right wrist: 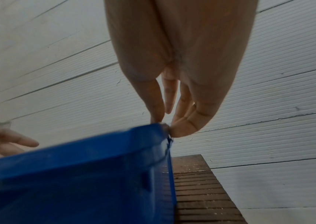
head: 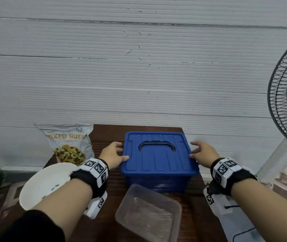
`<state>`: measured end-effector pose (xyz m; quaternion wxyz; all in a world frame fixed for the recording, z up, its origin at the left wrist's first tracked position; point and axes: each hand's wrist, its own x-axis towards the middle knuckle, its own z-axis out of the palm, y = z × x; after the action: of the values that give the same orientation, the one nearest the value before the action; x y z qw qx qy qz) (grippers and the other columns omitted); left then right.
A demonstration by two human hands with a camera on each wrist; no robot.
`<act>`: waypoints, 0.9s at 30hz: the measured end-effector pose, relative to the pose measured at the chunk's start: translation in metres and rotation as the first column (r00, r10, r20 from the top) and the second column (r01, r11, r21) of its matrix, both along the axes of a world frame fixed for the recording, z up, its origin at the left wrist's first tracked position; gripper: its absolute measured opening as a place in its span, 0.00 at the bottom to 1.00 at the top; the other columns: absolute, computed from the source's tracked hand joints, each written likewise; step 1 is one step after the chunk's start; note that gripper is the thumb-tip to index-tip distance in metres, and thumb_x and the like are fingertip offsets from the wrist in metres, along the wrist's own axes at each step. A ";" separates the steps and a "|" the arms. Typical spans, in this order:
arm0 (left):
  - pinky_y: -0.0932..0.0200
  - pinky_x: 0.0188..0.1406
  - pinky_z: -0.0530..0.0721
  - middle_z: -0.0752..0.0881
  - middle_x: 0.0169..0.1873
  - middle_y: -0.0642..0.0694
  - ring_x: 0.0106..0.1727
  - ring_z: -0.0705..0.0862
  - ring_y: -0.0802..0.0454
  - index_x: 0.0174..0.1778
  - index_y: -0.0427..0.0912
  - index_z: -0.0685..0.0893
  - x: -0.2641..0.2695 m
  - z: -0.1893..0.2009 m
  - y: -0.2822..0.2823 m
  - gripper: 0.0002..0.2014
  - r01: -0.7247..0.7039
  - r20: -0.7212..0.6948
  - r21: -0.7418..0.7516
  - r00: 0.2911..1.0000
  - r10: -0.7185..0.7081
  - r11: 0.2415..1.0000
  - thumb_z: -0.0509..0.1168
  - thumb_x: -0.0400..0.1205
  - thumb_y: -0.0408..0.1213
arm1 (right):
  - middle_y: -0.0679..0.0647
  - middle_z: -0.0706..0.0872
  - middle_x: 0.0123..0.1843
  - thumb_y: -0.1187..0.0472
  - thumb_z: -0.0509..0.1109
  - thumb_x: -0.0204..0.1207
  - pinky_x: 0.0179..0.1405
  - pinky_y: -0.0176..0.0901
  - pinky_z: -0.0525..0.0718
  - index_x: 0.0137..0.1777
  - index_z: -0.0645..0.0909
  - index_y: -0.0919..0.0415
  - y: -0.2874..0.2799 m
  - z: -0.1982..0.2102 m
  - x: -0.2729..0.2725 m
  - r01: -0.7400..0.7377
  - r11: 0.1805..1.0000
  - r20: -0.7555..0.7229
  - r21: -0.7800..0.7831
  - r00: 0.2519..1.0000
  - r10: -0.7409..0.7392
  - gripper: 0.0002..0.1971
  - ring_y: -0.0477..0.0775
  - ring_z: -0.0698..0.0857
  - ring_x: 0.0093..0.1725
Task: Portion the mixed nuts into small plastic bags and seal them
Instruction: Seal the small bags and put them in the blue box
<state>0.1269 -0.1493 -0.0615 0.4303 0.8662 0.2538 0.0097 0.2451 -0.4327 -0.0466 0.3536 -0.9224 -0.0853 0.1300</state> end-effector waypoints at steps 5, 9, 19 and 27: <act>0.56 0.55 0.81 0.85 0.56 0.43 0.60 0.83 0.46 0.78 0.40 0.67 0.005 -0.008 0.004 0.33 -0.024 -0.007 -0.064 1.000 0.023 0.998 0.73 0.78 0.35 | 0.63 0.84 0.65 0.64 0.64 0.83 0.63 0.47 0.78 0.73 0.76 0.66 0.005 -0.011 -0.002 -0.005 0.998 -0.033 -0.059 0.999 0.003 0.19 0.61 0.83 0.64; 0.55 0.55 0.80 0.84 0.50 0.45 0.57 0.83 0.48 0.77 0.42 0.68 0.011 -0.010 0.007 0.33 -0.010 0.017 -0.035 1.000 0.011 0.999 0.74 0.77 0.33 | 0.63 0.85 0.63 0.65 0.65 0.82 0.61 0.44 0.78 0.72 0.77 0.65 0.006 -0.013 0.005 0.004 0.999 -0.042 -0.052 0.999 -0.007 0.18 0.61 0.83 0.63; 0.47 0.62 0.83 0.82 0.50 0.47 0.58 0.84 0.46 0.75 0.44 0.70 0.046 -0.008 0.007 0.30 0.006 0.079 -0.113 0.997 0.003 0.994 0.73 0.78 0.33 | 0.65 0.87 0.60 0.65 0.64 0.82 0.55 0.42 0.78 0.72 0.77 0.65 0.006 -0.003 0.033 0.057 0.998 -0.023 -0.037 0.998 -0.058 0.18 0.61 0.85 0.60; 0.48 0.62 0.83 0.82 0.63 0.41 0.63 0.82 0.44 0.74 0.42 0.70 0.055 -0.016 0.005 0.27 -0.005 0.081 -0.177 0.996 0.020 0.984 0.71 0.80 0.34 | 0.64 0.87 0.58 0.65 0.63 0.83 0.55 0.41 0.76 0.74 0.75 0.66 0.005 -0.013 0.045 0.068 0.998 -0.045 -0.014 0.997 -0.068 0.19 0.61 0.84 0.60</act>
<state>0.1823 -0.1448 -0.0775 0.5156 0.8219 0.2410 0.0256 0.2902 -0.4279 -0.0601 0.3541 -0.9237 -0.0451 0.1394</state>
